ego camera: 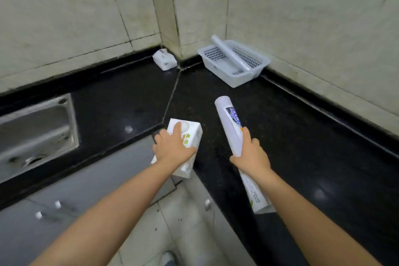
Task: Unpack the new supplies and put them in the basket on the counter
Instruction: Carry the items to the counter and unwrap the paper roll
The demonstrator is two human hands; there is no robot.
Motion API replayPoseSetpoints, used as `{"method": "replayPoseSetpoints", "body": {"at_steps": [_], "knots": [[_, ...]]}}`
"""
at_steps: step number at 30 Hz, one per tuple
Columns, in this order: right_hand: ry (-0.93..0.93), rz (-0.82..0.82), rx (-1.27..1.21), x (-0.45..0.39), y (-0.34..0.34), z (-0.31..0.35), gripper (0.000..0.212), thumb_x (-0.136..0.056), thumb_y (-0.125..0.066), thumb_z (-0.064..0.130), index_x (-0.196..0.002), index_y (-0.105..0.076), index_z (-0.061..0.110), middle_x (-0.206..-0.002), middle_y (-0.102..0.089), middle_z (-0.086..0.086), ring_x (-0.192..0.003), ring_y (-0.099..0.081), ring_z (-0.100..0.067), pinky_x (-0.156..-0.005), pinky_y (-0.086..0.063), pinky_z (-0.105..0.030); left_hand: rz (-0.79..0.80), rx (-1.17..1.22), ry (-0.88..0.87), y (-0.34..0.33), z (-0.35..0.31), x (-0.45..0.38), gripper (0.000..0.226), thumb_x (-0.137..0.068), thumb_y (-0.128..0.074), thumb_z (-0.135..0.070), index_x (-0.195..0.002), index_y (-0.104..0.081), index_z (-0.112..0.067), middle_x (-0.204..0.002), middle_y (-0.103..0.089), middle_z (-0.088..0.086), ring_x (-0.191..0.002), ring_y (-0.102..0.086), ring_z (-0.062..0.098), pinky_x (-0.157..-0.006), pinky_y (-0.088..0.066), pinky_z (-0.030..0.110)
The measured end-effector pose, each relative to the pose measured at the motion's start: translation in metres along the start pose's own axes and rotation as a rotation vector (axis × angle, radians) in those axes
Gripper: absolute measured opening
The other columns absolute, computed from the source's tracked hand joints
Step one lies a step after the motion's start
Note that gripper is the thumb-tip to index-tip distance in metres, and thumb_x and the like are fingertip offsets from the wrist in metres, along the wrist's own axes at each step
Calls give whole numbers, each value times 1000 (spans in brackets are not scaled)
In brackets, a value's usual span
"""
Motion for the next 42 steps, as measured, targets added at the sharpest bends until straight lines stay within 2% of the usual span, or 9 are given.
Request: {"method": "replayPoseSetpoints", "body": {"at_steps": [3,7,11,18,25,30,36,39,42], "knots": [[11,4,21,-40,-18,65,93,-76,-65,27,-144,-3,20,-127,-39,-18,-107,-52,-37,-86,-46,-42,-13,-24,4,33,50,-62,71,-70,-68,-39,-131,-33,-29,-123,-42,15,-116,-38,34,-94,-38,43],[3,37,11,-87,-45,136,90,-77,-64,27,-144,-4,20,-127,-40,-17,-106,-53,-36,-84,-46,-40,-2,-67,45,61,108,-132,72,-71,-67,-40,-132,-31,-30,-125,-41,13,-116,-38,33,-94,-37,42],[-14,80,26,-131,-70,185,87,-76,-63,26,-143,-6,21,-125,-41,-15,-105,-53,-34,-81,-46,-38,4,-67,99,77,147,-196,76,-73,-65,-42,-137,-25,-30,-128,-39,11,-117,-37,31,-96,-36,40],[42,192,30,-222,-117,258,84,-77,-63,24,-142,-10,20,-128,-41,-17,-110,-52,-36,-90,-44,-38,-25,-150,206,93,197,-294,78,-78,-61,-45,-141,-20,-22,-130,-40,14,-119,-39,31,-98,-37,42],[68,293,66,-308,-158,303,86,-76,-63,27,-143,-10,19,-130,-40,-16,-112,-52,-34,-91,-45,-37,-37,-164,284,98,215,-375,80,-79,-56,-48,-142,-17,-19,-130,-38,14,-118,-39,31,-99,-37,42],[70,270,70,-342,-177,322,86,-78,-62,26,-144,-8,19,-130,-38,-18,-115,-48,-37,-93,-43,-40,-15,-146,296,88,214,-419,82,-78,-58,-47,-143,-17,-20,-133,-35,15,-119,-37,33,-100,-35,43],[40,252,122,-352,-194,316,84,-82,-58,29,-145,-4,18,-132,-36,-16,-118,-44,-34,-96,-42,-41,17,-176,318,63,236,-428,83,-80,-55,-51,-144,-13,-20,-138,-30,15,-122,-35,32,-101,-34,44],[41,236,154,-354,-196,316,85,-83,-57,32,-145,-2,18,-134,-35,-15,-120,-42,-33,-97,-42,-41,13,-189,292,60,237,-430,83,-81,-53,-52,-145,-11,-19,-148,-20,18,-132,-27,35,-107,-29,47],[48,249,109,-351,-191,315,89,-82,-59,42,-146,-1,19,-136,-35,-15,-123,-41,-34,-98,-41,-41,5,-202,213,63,228,-430,80,-84,-50,-52,-146,-11,-19,-155,-8,19,-142,-10,34,-114,-16,52]]}}
Point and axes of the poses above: each hand's wrist, its own x-axis away from the middle knuckle, its own y-axis out of the back of the hand, z = x × y, the point moved 9 cm from there along -x, towards the middle knuckle
